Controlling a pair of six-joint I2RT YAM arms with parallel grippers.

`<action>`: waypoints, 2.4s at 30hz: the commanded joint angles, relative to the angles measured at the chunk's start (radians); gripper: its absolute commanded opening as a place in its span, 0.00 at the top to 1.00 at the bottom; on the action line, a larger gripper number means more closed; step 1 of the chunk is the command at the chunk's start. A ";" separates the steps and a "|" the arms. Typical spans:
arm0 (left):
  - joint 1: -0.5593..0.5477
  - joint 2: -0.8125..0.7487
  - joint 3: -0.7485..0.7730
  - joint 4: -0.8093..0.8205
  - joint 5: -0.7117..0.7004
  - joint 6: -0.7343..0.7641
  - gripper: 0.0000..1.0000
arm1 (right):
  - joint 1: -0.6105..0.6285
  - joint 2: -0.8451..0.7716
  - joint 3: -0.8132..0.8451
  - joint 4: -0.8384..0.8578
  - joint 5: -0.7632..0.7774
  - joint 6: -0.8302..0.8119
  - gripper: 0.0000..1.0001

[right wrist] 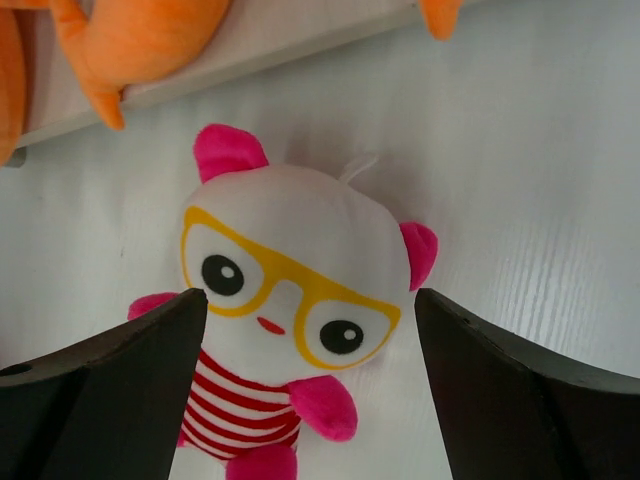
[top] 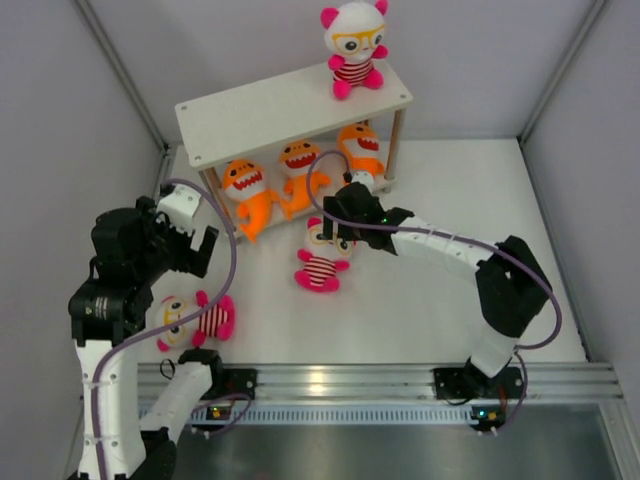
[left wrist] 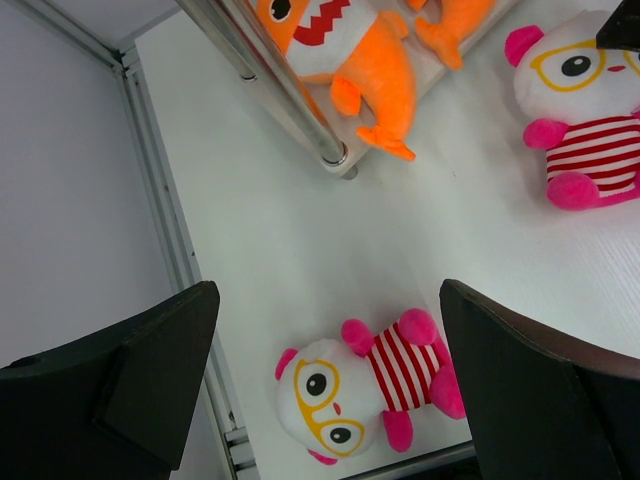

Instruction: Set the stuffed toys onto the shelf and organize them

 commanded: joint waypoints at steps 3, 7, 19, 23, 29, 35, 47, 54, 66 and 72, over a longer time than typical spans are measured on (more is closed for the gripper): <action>-0.003 -0.015 -0.026 0.024 -0.028 -0.005 0.01 | 0.013 0.047 0.041 0.066 0.032 0.079 0.16; -0.003 -0.021 -0.046 0.023 -0.083 0.010 0.01 | 0.012 0.134 0.081 0.050 -0.071 0.071 0.24; 0.025 -0.072 -0.141 0.024 -0.219 0.064 0.01 | 0.013 0.113 -0.049 0.108 -0.103 0.041 0.71; 0.025 -0.069 -0.138 0.023 -0.220 0.070 0.01 | 0.013 0.049 -0.117 0.159 -0.148 -0.033 1.00; 0.025 -0.070 -0.140 0.024 -0.219 0.073 0.01 | 0.079 -0.258 -0.356 0.566 -0.151 -0.291 1.00; 0.025 -0.073 -0.137 0.024 -0.225 0.076 0.01 | 0.186 -0.517 -0.453 0.907 -0.097 -0.747 1.00; 0.025 -0.075 -0.147 0.024 -0.217 0.075 0.01 | 0.185 -0.147 -0.079 1.844 -0.390 -1.343 1.00; 0.052 -0.073 -0.147 0.024 -0.220 0.075 0.02 | 0.067 0.284 0.533 1.675 -0.439 -1.259 1.00; 0.052 -0.057 -0.180 0.024 -0.205 0.075 0.01 | -0.039 0.435 0.905 1.276 -0.435 -1.144 1.00; 0.052 -0.057 -0.178 0.024 -0.202 0.075 0.01 | -0.067 0.382 0.804 1.178 -0.468 -1.110 1.00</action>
